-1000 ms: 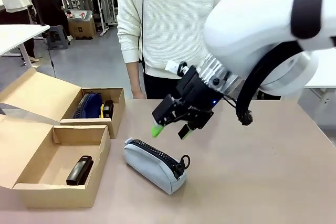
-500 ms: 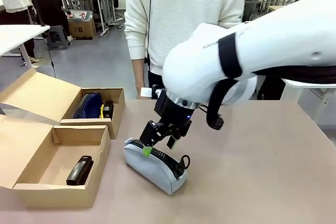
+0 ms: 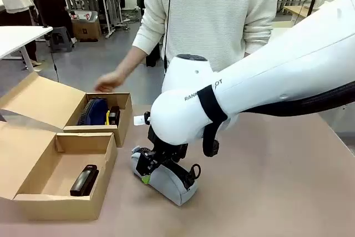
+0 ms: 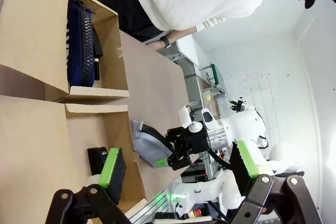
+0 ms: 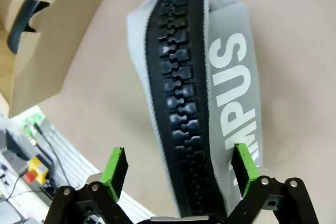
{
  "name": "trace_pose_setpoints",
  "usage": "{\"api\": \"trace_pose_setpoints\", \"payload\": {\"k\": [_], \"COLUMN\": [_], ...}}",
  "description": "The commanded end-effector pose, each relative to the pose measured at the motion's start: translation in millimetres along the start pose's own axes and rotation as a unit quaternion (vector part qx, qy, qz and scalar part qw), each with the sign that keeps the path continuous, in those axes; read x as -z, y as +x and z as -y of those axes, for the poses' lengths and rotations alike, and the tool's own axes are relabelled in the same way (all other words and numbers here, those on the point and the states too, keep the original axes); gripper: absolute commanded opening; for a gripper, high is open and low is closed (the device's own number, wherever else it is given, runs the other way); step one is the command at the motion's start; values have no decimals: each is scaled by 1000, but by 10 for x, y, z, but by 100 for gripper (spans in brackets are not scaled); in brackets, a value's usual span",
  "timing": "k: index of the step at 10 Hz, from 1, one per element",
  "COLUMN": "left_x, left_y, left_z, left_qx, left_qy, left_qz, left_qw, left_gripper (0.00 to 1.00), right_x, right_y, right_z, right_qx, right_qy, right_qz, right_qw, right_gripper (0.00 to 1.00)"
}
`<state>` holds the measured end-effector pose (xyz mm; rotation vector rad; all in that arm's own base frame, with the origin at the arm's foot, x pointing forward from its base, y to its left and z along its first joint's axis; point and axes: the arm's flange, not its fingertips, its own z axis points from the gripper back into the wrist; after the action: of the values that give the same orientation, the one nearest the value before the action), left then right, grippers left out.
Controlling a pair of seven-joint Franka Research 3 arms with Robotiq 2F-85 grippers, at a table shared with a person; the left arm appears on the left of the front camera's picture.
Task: Place items inside the box.
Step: Pick up a Pencil pouch or Stapler and place it inside the Mailer Box closest to the robot.
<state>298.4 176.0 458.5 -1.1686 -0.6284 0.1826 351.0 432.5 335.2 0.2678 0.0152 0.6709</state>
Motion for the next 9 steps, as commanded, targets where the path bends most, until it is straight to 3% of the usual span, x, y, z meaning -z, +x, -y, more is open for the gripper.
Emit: {"api": "trace_pose_setpoints", "payload": {"k": [1, 3, 4, 5, 6, 8, 9], "left_x": [-7, -7, -7, -7, -7, -7, -7], "left_y": [-42, -42, -42, -42, -42, -42, -42], "left_z": [-6, -6, -6, -6, -6, -6, -6], "left_qx": [12, 12, 12, 12, 12, 12, 12], "left_qy": [-8, -8, -8, -8, -8, -8, -8], "left_qz": [1, 1, 1, 1, 1, 1, 1], "left_qw": [1000, 1000, 1000, 1000, 1000, 1000, 1000], "left_gripper": [100, 100, 100, 100, 100, 100, 100], "right_x": [22, 10, 14, 7, -5, -9, -21], "right_y": [105, 94, 92, 97, 85, 54, 35], "right_z": [-44, -47, -49, -37, -22, 22, 43], "right_qx": [18, 21, 12, 19, 21, 28, 29], "right_qy": [-14, -18, -5, -6, -6, -10, -9], "right_qz": [-4, -4, -18, -15, -12, -13, -10], "right_qw": [1000, 1000, 1000, 1000, 1000, 999, 999], "right_gripper": [100, 100, 45, 43, 0, 0, 17]}}
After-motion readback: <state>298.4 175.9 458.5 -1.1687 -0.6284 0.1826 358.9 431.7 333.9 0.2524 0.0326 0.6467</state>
